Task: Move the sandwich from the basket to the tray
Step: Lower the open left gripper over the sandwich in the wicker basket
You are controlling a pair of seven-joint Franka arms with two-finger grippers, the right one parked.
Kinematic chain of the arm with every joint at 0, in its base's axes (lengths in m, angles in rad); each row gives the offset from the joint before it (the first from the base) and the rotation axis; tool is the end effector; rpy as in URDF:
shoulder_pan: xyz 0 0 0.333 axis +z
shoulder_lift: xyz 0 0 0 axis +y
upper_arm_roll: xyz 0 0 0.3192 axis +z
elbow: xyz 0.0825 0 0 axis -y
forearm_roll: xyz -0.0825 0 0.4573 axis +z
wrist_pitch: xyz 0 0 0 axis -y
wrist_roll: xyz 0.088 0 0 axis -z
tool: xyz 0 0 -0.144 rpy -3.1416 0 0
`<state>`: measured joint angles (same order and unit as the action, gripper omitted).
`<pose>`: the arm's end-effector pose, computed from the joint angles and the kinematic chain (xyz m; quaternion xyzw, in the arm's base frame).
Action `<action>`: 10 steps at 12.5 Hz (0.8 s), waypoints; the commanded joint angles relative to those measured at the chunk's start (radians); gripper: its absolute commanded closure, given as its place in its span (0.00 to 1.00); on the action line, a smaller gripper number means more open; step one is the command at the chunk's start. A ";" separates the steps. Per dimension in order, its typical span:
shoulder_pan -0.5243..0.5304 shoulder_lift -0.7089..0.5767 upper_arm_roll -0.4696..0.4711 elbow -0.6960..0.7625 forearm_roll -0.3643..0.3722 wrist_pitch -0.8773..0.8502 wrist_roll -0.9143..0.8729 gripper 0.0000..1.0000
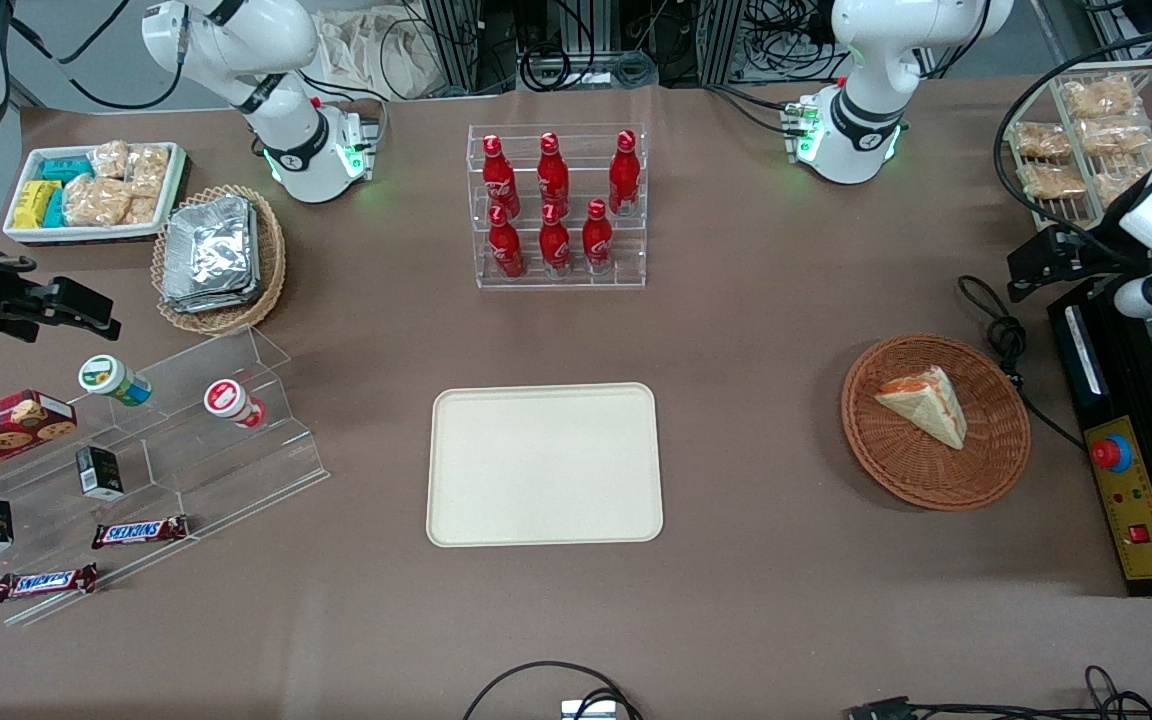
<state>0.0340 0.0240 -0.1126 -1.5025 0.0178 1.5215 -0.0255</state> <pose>0.6289 -0.0461 0.6085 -0.9996 0.0261 0.0020 0.0077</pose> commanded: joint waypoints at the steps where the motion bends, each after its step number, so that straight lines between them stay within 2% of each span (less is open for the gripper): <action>1: 0.000 0.019 -0.001 0.028 0.010 -0.011 -0.004 0.00; 5: 0.014 0.054 0.008 0.018 0.002 -0.026 -0.026 0.00; 8: 0.015 0.108 0.014 -0.021 0.014 0.000 -0.203 0.00; 10: 0.014 0.073 0.062 -0.158 0.014 0.119 -0.212 0.00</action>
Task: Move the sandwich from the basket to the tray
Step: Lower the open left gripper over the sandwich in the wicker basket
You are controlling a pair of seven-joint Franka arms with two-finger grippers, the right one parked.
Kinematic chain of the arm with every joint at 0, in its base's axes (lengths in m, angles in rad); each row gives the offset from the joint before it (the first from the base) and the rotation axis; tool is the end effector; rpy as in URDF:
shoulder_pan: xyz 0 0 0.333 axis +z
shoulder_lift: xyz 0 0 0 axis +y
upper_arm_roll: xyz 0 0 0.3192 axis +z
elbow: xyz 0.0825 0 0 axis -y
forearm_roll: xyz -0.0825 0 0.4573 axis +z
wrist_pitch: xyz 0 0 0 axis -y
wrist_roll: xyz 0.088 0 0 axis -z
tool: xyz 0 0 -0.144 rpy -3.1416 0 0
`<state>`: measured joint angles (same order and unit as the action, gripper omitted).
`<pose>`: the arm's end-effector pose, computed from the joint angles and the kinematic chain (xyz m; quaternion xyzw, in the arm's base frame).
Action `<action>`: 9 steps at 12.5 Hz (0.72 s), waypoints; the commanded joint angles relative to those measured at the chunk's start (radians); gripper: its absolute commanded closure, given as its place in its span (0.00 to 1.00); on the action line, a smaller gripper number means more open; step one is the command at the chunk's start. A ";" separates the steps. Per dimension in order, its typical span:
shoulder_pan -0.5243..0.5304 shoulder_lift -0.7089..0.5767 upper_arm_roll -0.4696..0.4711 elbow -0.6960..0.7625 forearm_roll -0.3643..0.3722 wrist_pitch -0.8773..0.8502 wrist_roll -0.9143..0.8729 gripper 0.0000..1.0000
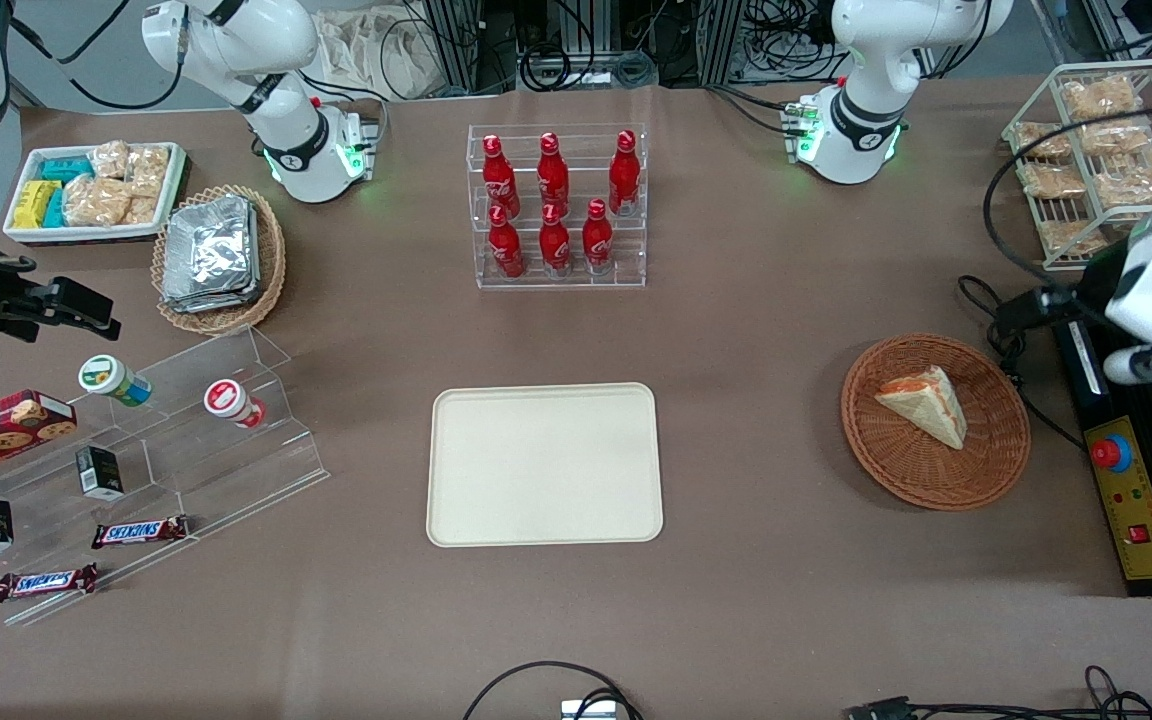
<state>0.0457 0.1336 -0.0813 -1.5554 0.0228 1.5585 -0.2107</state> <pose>0.6563 -0.0177 0.5124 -0.9941 -0.0867 0.0638 0.0139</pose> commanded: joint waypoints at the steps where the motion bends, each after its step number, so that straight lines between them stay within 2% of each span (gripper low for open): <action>1: 0.002 -0.072 0.043 -0.196 0.009 0.166 -0.035 0.00; 5: 0.000 -0.135 0.057 -0.446 0.009 0.417 -0.189 0.00; 9: 0.000 -0.129 0.057 -0.621 0.009 0.624 -0.343 0.00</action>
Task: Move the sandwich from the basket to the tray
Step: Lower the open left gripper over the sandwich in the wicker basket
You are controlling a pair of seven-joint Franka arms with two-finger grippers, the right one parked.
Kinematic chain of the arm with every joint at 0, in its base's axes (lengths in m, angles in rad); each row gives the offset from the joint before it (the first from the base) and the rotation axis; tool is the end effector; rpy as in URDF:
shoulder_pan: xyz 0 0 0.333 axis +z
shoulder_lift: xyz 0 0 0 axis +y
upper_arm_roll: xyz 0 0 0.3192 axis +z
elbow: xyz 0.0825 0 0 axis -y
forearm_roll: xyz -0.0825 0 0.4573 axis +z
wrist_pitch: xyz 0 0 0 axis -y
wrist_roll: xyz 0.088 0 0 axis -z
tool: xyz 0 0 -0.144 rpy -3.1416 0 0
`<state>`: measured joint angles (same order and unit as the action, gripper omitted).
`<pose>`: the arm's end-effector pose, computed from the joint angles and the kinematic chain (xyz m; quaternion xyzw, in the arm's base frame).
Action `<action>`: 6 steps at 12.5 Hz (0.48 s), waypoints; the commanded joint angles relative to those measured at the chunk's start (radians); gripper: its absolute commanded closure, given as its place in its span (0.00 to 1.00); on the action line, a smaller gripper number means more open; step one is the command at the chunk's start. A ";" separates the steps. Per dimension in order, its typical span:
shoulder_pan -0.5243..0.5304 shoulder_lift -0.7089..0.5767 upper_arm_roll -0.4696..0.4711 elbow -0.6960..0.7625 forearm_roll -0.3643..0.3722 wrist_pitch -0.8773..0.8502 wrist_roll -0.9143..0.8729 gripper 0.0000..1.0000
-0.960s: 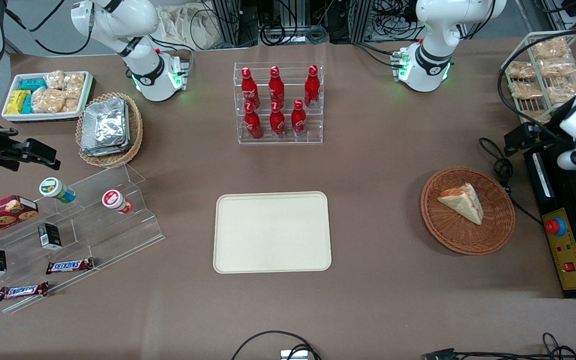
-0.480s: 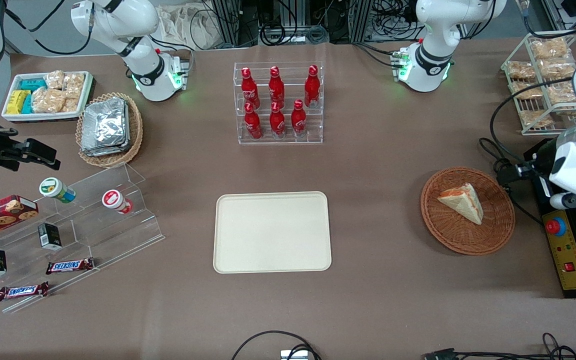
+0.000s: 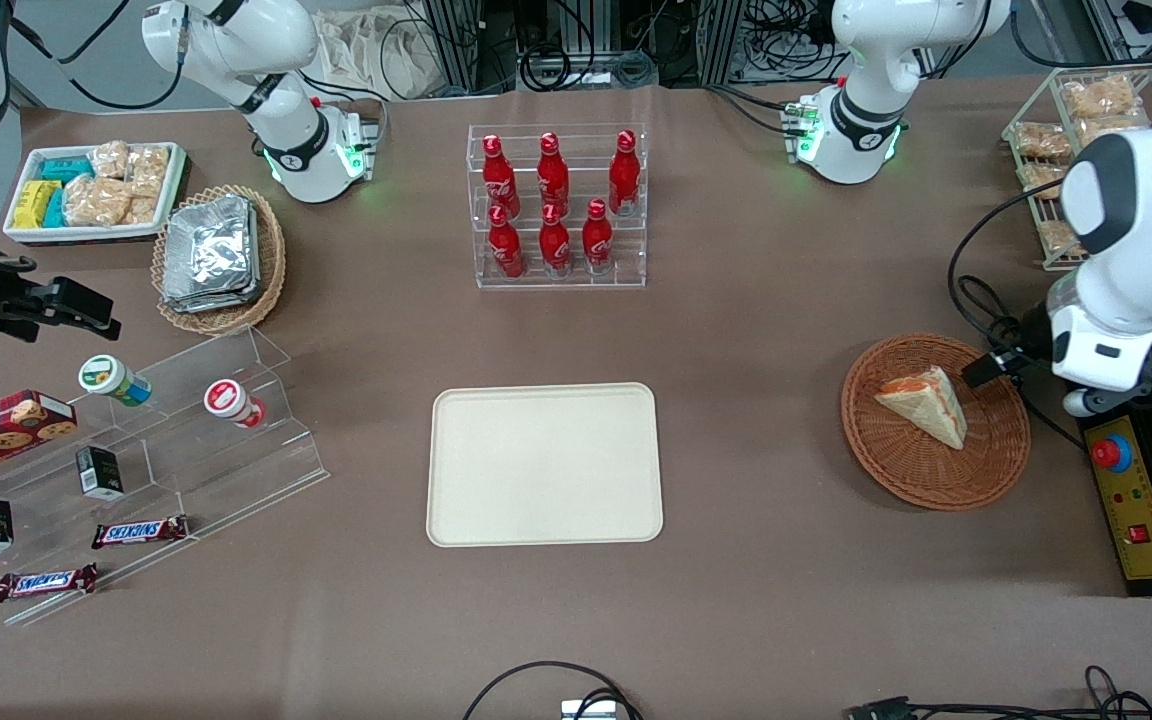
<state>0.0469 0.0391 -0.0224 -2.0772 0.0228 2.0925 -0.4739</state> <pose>0.6130 0.0169 0.3360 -0.9704 -0.2410 0.0095 0.0118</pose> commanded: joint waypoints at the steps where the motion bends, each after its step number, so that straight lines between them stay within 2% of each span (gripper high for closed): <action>1: -0.002 -0.027 -0.002 -0.122 0.009 0.131 -0.113 0.00; 6: -0.007 0.073 -0.002 -0.153 0.009 0.265 -0.239 0.00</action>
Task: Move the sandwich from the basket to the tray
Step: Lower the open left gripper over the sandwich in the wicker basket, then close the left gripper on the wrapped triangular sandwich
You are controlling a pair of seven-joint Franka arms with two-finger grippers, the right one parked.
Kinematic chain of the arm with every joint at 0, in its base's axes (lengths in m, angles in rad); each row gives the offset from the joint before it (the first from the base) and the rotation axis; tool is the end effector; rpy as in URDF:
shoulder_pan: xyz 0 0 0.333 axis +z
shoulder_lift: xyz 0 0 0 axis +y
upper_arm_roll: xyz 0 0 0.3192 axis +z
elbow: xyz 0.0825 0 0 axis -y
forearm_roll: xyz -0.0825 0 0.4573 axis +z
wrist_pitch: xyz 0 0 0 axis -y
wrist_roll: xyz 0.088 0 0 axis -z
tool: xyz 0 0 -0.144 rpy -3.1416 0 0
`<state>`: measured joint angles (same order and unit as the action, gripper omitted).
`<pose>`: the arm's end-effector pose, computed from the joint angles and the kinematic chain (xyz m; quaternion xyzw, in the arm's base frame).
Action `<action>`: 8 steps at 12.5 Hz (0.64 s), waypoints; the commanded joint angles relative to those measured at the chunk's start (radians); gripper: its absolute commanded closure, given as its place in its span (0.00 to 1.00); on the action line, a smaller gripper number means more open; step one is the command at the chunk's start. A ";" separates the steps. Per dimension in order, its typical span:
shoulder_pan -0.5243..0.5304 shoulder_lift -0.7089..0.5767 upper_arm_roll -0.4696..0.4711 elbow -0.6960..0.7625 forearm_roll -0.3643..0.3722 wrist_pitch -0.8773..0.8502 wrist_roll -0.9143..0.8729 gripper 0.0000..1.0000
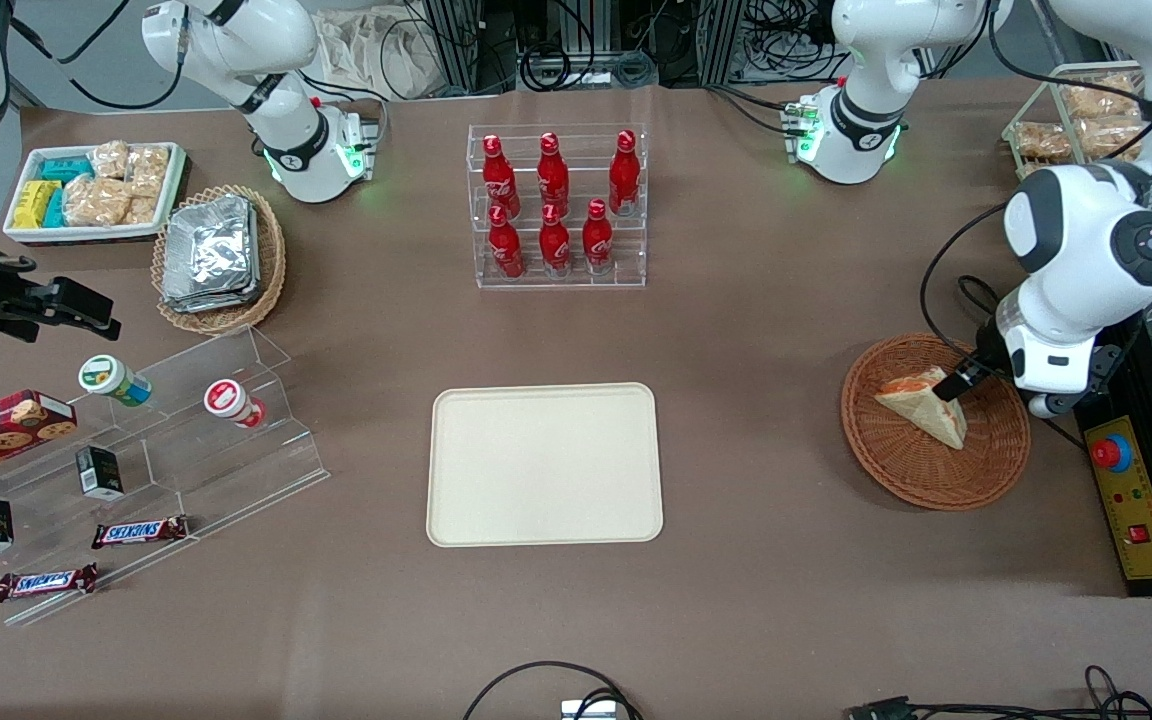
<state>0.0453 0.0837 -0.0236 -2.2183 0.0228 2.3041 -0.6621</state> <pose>0.5925 0.0139 0.2564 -0.9446 -0.3281 -0.0034 0.0068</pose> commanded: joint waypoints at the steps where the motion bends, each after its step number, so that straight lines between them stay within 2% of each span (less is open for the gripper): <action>1: -0.007 0.043 -0.001 -0.021 0.009 0.084 -0.069 0.00; 4: -0.013 0.079 -0.002 -0.067 0.009 0.194 -0.103 0.00; 8: -0.013 0.119 -0.002 -0.084 0.009 0.242 -0.134 0.00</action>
<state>0.0352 0.1949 -0.0254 -2.2888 0.0228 2.5112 -0.7624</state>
